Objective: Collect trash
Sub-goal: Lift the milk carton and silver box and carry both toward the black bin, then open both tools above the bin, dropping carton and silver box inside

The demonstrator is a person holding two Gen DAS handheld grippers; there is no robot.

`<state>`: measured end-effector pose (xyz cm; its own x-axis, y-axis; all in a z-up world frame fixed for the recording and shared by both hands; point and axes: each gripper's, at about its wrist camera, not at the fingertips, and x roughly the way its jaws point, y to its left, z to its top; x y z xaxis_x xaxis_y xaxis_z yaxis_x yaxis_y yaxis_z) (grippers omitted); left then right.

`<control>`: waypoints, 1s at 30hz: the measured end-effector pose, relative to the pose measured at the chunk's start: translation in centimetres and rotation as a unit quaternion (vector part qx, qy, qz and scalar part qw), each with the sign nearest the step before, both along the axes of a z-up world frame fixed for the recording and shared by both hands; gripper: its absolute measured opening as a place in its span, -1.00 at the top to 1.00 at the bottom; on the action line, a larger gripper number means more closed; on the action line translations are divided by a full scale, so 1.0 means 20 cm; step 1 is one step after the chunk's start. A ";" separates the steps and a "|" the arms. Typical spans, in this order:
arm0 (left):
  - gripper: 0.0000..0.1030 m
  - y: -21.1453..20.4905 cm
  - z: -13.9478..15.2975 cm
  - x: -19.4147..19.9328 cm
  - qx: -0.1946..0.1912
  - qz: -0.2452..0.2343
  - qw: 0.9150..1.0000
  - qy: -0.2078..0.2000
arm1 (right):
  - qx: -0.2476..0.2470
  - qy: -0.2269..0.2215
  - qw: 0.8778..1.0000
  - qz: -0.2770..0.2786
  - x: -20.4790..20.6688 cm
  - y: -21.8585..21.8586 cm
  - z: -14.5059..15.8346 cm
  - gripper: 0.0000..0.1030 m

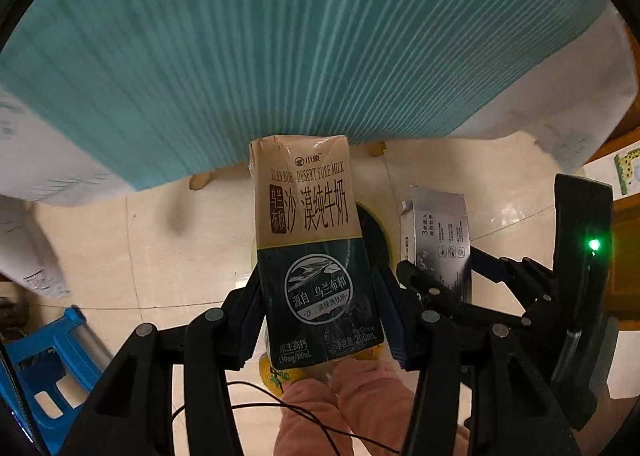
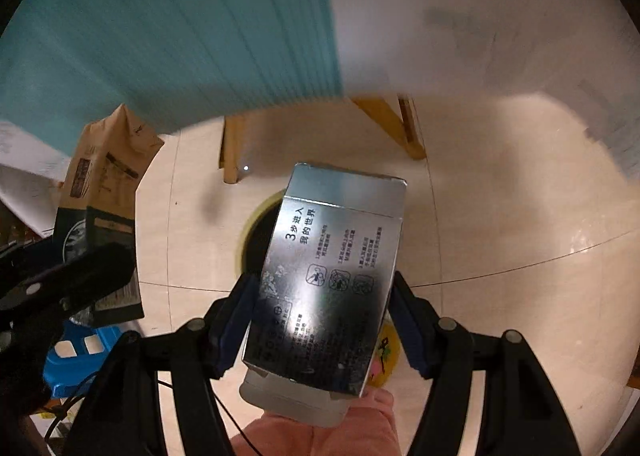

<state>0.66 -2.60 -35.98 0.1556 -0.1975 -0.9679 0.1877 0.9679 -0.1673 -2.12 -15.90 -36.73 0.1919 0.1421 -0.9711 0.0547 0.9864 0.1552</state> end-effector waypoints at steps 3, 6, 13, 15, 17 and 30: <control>0.01 -0.03 -0.13 0.02 0.005 -0.002 1.000 -0.003 | 0.014 0.004 1.000 -0.007 0.03 -0.04 -0.15 -0.29; -0.17 -0.05 -0.22 0.03 0.007 -0.003 1.000 0.005 | 0.028 0.007 1.000 -0.008 0.05 -0.05 -0.27 -0.31; -0.64 -0.04 -0.26 0.03 0.021 0.009 1.000 0.007 | 0.044 0.025 0.999 -0.006 0.10 -0.04 -0.42 -0.38; -0.64 -0.03 -0.25 0.05 0.023 0.014 1.000 0.007 | 0.040 0.027 0.999 -0.004 0.10 -0.02 -0.43 -0.38; -0.65 -0.02 -0.23 0.05 0.026 0.017 1.000 0.005 | 0.039 0.029 0.999 -0.005 0.10 -0.01 -0.42 -0.39; -0.66 0.07 0.07 0.00 0.020 0.039 0.999 -0.013 | 0.039 0.017 0.999 -0.016 0.05 -0.01 -0.24 -0.49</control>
